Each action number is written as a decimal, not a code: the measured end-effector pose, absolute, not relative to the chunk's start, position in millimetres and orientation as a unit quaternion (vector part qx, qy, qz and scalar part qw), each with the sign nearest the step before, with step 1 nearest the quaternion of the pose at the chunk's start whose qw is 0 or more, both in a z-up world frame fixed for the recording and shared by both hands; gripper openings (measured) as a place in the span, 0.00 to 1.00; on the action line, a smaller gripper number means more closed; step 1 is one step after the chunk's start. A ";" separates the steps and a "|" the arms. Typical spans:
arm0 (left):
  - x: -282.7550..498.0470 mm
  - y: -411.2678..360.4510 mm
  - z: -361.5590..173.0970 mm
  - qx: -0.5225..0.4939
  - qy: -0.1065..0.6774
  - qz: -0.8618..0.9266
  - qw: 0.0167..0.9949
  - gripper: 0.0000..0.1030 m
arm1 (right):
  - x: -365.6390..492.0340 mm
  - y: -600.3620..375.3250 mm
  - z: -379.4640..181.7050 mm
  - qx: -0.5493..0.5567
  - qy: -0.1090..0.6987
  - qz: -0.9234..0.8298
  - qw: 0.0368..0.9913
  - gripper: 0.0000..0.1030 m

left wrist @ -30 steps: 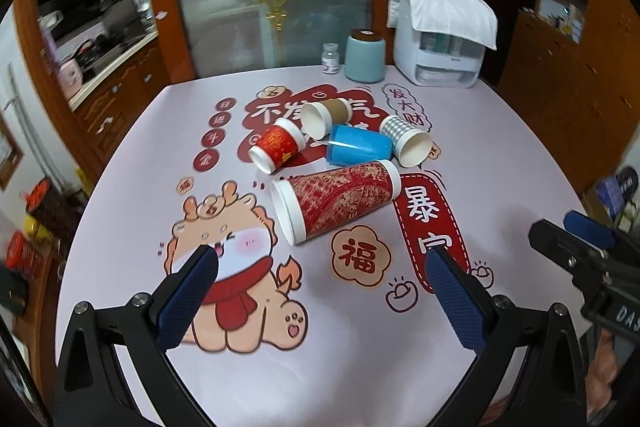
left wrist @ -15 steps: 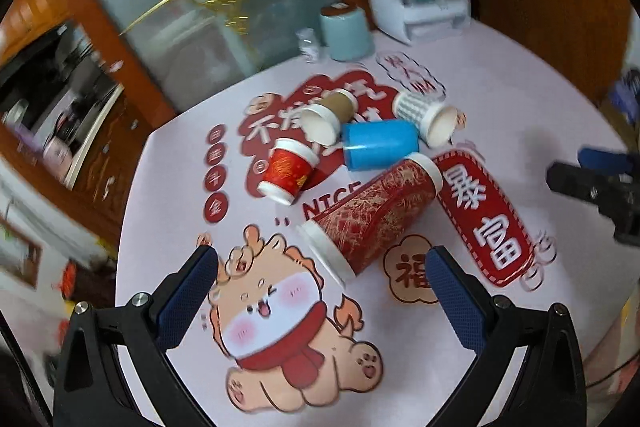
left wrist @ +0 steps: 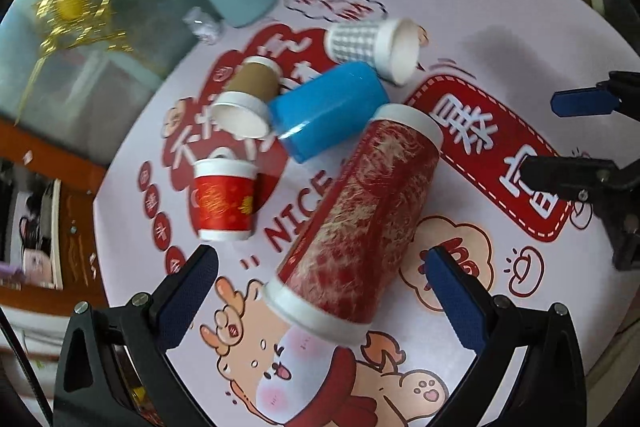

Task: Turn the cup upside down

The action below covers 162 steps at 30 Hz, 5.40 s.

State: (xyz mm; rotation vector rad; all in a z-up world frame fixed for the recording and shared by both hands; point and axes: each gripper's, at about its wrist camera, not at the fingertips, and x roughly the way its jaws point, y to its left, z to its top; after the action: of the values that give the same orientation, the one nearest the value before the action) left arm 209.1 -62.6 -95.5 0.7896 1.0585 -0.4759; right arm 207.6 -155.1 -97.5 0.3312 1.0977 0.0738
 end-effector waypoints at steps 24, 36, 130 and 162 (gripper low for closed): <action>228.6 -97.7 -166.2 0.445 0.559 -0.219 0.664 0.77 | 196.8 -178.4 -157.8 0.177 0.561 0.020 0.809 0.78; 231.9 -71.9 -165.7 0.338 0.651 -0.173 0.657 0.76 | 194.4 -187.3 -157.6 0.199 0.559 0.016 0.805 0.74; 174.4 97.9 -126.3 -0.010 0.656 -0.160 0.737 0.89 | 213.1 -127.0 -174.1 0.284 0.687 0.120 0.658 0.76; 178.2 101.8 -141.4 -0.028 0.666 -0.159 0.728 0.89 | 227.5 -107.3 -195.0 0.295 0.702 0.173 0.625 0.70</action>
State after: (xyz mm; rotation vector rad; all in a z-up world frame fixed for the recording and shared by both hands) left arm 178.2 101.8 -141.4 -0.0607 1.4684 -0.3510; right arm 227.5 -107.3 -195.0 0.6761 1.6102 0.3970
